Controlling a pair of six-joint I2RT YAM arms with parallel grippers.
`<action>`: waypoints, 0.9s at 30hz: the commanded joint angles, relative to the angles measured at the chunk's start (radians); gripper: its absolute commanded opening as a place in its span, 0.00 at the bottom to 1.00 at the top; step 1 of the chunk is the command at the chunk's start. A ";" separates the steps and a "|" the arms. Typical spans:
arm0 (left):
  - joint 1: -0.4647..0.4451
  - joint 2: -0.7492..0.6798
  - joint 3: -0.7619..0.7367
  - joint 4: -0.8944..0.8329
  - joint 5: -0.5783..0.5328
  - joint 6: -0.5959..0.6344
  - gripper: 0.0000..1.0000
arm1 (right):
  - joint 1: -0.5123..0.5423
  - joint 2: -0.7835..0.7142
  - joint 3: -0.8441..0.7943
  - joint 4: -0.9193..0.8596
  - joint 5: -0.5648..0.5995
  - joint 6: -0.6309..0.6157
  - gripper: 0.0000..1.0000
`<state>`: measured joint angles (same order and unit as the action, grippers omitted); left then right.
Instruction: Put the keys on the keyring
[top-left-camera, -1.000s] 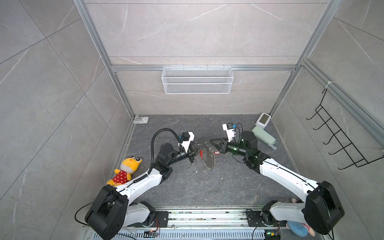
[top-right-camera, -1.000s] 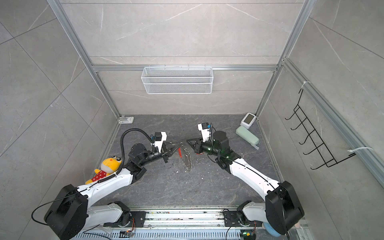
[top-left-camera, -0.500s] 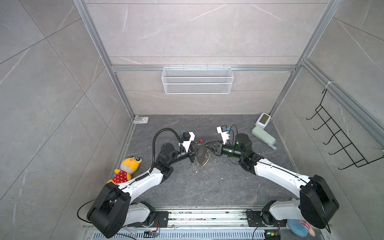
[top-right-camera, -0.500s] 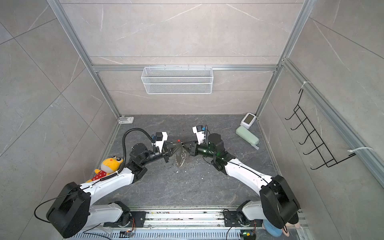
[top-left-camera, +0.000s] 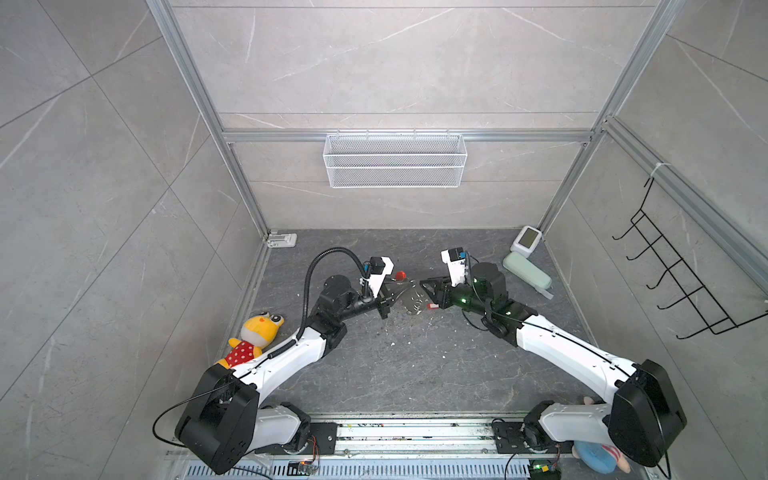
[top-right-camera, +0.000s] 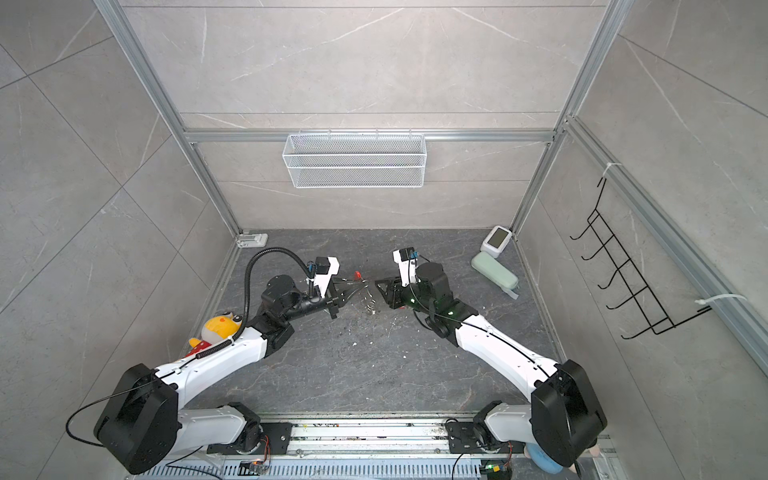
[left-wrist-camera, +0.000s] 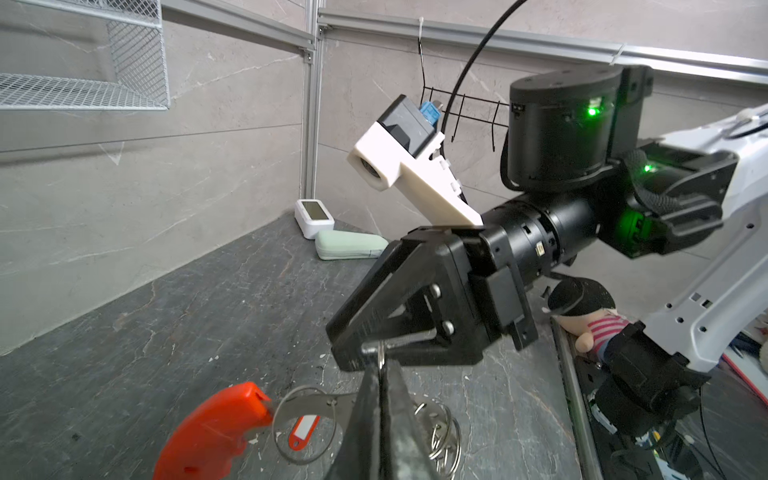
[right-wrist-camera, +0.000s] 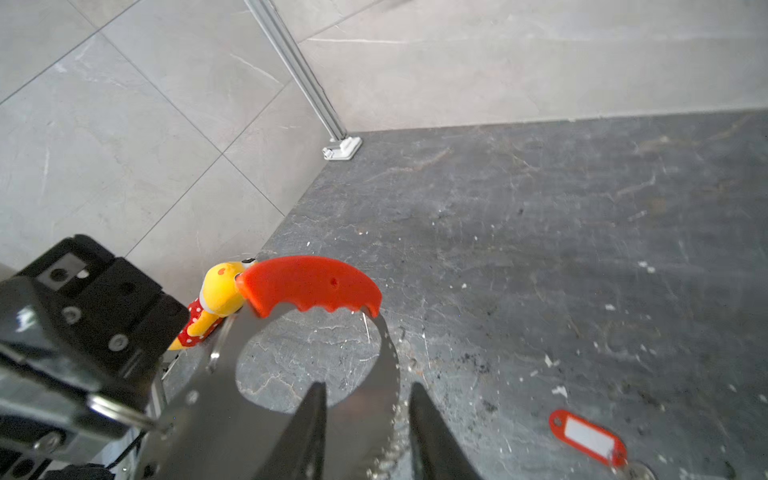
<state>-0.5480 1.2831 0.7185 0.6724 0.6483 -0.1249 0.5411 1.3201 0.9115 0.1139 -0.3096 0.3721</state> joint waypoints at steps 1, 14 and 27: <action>0.053 0.013 0.069 -0.011 0.139 0.044 0.00 | -0.069 0.029 0.113 -0.105 -0.183 -0.104 0.43; 0.201 0.107 0.231 -0.122 0.465 -0.056 0.00 | -0.089 0.100 0.252 -0.100 -0.569 -0.154 0.25; 0.207 0.134 0.251 -0.130 0.461 -0.063 0.00 | -0.060 0.203 0.339 -0.074 -0.585 -0.136 0.20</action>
<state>-0.3462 1.4052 0.9199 0.5087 1.0794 -0.1799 0.4713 1.5135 1.2148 0.0376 -0.8684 0.2386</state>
